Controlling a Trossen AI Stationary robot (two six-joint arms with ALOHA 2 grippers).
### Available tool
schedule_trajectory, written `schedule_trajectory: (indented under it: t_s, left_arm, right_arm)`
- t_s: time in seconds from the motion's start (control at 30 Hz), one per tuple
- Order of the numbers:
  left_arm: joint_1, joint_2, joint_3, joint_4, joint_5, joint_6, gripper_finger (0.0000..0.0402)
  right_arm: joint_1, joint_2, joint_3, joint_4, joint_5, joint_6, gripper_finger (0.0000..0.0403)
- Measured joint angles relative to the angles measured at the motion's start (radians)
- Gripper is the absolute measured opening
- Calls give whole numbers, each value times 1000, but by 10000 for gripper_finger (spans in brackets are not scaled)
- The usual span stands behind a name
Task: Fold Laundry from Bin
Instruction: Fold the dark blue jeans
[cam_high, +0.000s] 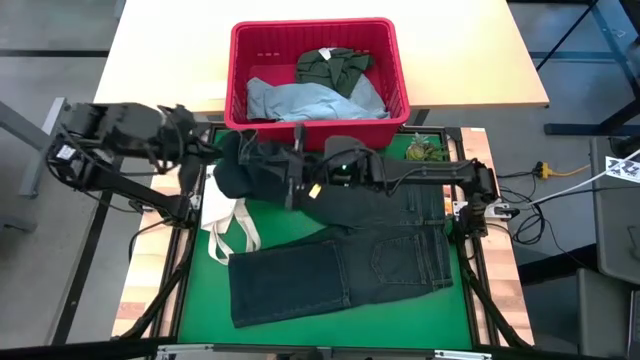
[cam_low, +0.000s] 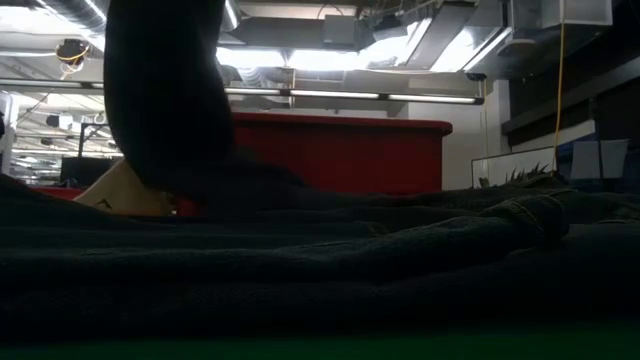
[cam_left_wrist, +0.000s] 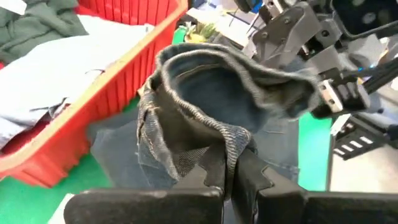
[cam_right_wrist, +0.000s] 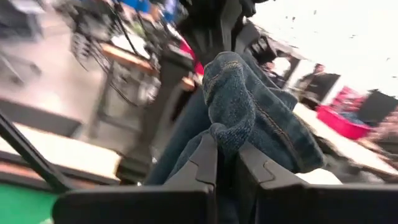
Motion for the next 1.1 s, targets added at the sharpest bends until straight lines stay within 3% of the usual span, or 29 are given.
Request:
schedule_trajectory:
  t_s: [0.2, 0.53, 0.73, 1.1]
  left_arm:
    - [0, -1, 95, -162, 7, -170, 0]
    - [0, -65, 156, -177, -44, -274, 0]
    - [1, -94, 156, -178, -91, -297, 0]
    - [1, -91, -16, -171, -23, -353, 0]
  right_arm:
    - [-61, 11, 31, 30, -169, 182, 21]
    - [-121, 151, 29, 386, -190, 307, 21]
    - [-151, 230, 29, 442, -190, 338, 21]
    - [-155, 308, 28, 422, -189, 342, 21]
